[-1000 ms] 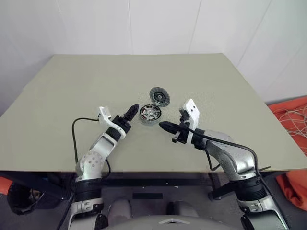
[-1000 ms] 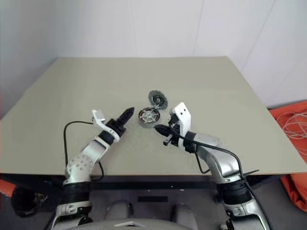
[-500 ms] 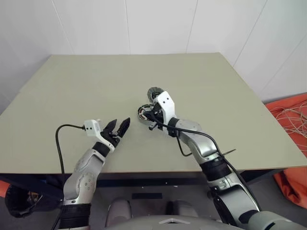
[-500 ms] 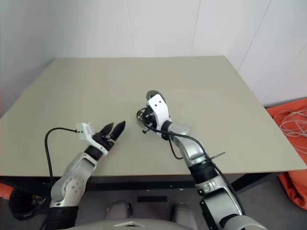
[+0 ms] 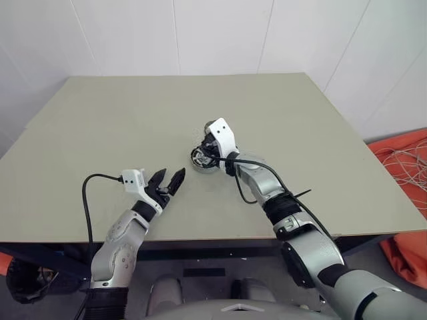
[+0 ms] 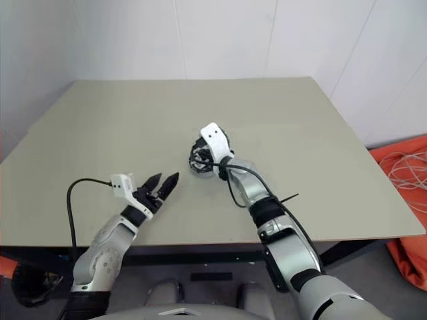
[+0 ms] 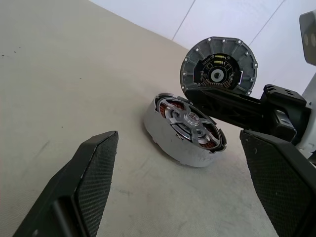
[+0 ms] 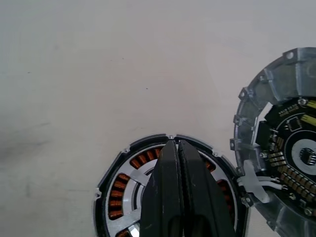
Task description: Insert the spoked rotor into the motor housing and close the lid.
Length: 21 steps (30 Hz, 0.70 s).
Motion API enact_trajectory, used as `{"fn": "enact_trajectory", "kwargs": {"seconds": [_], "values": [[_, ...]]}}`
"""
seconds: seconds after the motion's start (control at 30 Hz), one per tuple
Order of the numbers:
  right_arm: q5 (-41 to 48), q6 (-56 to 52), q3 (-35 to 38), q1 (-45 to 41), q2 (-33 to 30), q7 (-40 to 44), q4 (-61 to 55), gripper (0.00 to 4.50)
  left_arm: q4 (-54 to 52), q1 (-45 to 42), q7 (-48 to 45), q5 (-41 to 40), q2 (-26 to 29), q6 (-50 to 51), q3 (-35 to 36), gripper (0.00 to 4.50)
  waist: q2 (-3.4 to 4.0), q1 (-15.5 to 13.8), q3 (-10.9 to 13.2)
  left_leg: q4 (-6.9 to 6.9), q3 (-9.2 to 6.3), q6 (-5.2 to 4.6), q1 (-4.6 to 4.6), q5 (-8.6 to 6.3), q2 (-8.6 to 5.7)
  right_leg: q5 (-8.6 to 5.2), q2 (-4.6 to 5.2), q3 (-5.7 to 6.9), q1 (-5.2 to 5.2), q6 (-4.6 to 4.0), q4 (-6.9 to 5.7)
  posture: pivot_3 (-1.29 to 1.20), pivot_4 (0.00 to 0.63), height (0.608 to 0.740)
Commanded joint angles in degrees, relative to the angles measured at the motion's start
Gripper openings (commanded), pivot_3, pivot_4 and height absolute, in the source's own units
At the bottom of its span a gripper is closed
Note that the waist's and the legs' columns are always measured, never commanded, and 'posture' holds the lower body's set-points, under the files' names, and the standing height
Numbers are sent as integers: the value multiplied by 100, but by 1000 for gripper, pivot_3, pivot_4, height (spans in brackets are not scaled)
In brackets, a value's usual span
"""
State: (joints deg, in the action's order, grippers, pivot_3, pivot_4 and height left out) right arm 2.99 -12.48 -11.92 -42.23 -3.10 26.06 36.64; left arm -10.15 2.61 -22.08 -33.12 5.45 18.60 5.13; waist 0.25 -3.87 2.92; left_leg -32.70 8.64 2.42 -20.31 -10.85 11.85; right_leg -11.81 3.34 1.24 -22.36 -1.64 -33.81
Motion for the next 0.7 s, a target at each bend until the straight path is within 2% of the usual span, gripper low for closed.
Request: {"fn": "enact_trajectory", "kwargs": {"seconds": [0.03,0.33,0.57,0.7], "values": [[-103,95,30,-117,-10,73,198,0,-151,-104,-62,-34,-6,-23,-9,4171,0,-1,0,0,0,0,0,0,0,0,0,0,0,-1,-1,0,0,740],[-308,-184,-155,200,-138,567,14,0,-42,-135,5,-73,-38,60,55,4171,-1,-2,-1,-3,0,0,26,0,0,1,1,0,21,-2,-4,0,0,740],[-545,-154,-744,-123,-714,1820,-1099,0,101,-220,-22,-47,-50,117,45,4171,0,-6,0,-5,-1,0,17,0,1,1,0,0,15,-3,-5,0,0,740],[-636,-53,-861,-438,-913,2184,-1016,832,184,-270,-21,-28,-79,105,40,4205,-1,-3,0,-6,0,-1,14,0,1,3,0,0,13,-5,-6,0,0,740]]}}
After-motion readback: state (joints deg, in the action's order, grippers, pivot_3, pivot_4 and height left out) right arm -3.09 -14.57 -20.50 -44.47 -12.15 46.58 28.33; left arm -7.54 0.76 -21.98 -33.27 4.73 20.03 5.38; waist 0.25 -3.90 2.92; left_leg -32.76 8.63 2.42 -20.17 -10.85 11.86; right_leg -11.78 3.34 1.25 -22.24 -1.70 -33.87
